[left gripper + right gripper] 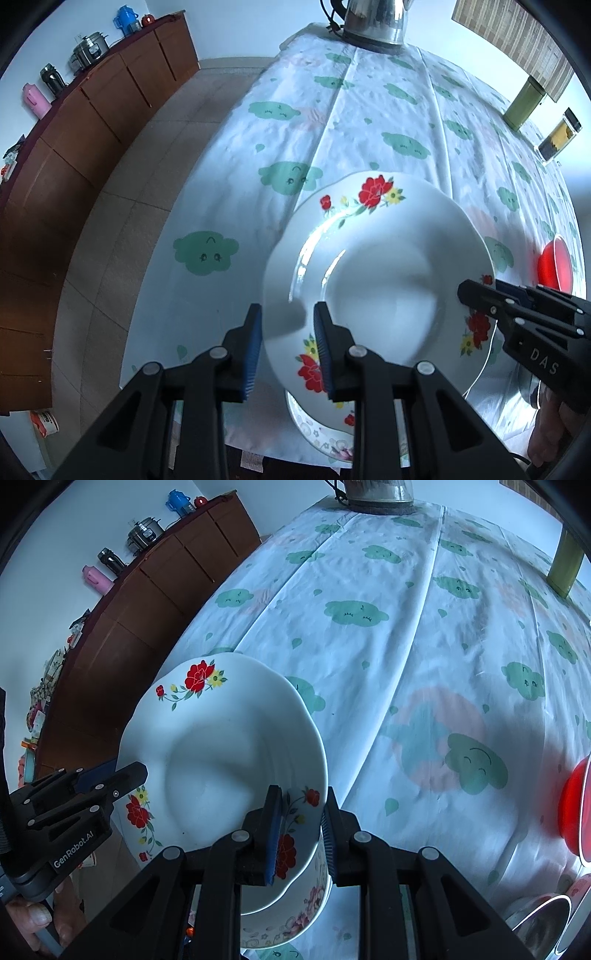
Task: Organize plates and bowls
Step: 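Carry the red-flower plate over the stacked bowls and lower it onto them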
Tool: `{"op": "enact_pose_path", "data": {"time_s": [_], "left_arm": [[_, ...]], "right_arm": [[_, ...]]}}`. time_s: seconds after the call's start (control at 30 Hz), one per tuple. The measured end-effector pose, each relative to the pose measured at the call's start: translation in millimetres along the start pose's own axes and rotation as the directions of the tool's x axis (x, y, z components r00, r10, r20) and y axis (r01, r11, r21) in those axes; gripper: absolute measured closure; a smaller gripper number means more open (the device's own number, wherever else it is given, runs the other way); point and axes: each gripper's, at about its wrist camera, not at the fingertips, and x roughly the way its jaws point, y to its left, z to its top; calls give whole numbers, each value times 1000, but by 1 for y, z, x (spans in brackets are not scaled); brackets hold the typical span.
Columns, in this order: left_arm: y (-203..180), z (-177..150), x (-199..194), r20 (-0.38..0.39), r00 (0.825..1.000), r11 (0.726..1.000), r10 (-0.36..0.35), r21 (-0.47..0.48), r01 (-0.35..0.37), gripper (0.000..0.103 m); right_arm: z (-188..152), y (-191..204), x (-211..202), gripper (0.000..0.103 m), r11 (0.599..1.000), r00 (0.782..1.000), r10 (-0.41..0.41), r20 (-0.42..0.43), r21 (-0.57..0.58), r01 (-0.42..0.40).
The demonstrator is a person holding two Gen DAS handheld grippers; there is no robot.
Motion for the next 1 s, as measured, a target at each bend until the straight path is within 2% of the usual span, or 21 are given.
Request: {"op": "enact_pose_path", "data": {"time_s": [1.0], "left_arm": [[-4,-30,-1,-22,1000,1000,-12,15,12,78]], "right_arm": [[-36,3,-2,80,1000,1000,-21,-20,-6,20]]}}
